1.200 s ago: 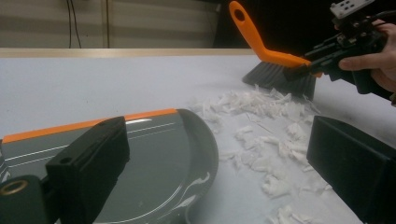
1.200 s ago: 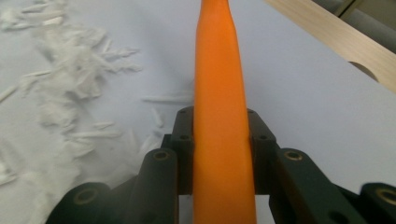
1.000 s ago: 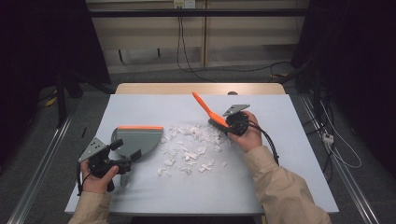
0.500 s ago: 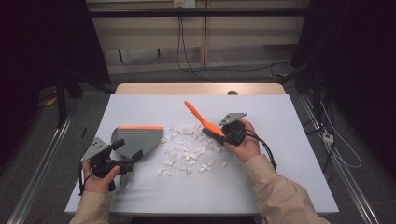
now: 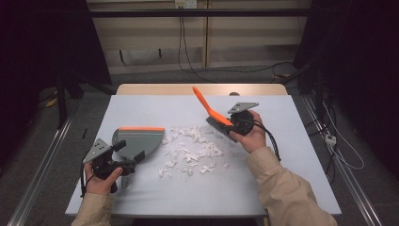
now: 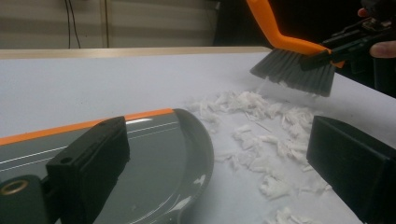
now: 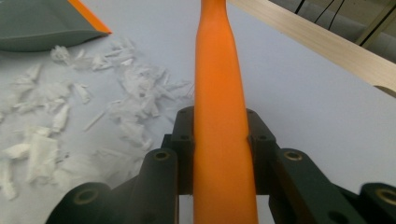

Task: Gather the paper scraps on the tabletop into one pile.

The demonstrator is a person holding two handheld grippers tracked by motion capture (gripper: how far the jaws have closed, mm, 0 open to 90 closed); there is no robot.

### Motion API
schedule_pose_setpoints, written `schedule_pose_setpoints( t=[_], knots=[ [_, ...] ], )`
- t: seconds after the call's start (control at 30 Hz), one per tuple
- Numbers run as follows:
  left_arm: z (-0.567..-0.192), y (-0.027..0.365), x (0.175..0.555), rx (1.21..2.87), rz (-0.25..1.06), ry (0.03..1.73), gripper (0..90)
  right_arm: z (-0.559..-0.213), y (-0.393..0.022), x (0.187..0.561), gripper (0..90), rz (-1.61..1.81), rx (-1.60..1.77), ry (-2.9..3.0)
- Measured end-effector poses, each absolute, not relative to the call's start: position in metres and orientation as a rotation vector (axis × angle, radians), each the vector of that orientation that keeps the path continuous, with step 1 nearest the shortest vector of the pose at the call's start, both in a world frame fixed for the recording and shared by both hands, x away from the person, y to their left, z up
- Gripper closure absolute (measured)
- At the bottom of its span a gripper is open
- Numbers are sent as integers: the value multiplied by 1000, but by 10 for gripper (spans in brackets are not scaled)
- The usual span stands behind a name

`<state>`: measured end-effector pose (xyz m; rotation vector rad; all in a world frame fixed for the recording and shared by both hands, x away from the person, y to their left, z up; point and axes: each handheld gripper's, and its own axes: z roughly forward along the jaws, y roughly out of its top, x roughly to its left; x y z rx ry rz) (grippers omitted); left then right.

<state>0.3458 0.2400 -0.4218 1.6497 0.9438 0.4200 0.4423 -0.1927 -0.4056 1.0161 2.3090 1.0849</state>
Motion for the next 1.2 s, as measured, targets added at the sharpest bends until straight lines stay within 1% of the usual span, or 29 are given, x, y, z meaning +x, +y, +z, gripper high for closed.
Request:
schedule_pose_setpoints(
  t=[0.27, 0.33, 0.47, 0.63, 1.0, 1.2],
  knots=[
    [-423, 240, 347, 1649, 421, 955, 57, -414, -183, 468, 715, 1057, 1016, 2298],
    [-423, 241, 347, 1649, 423, 958, 57, -420, -173, 477, 715, 1045, 1010, 2308],
    [-424, 241, 347, 1648, 424, 962, 58, -430, -158, 482, 715, 1035, 976, 2348],
    [-424, 241, 347, 1650, 425, 962, 58, -430, -147, 476, 714, 1016, 892, 2396],
    [-423, 240, 347, 1650, 428, 956, 59, -425, -153, 444, 715, 1065, 738, 2521],
    [-423, 240, 346, 1652, 429, 953, 59, -412, -157, 431, 715, 1112, 701, 2524]
  ],
)
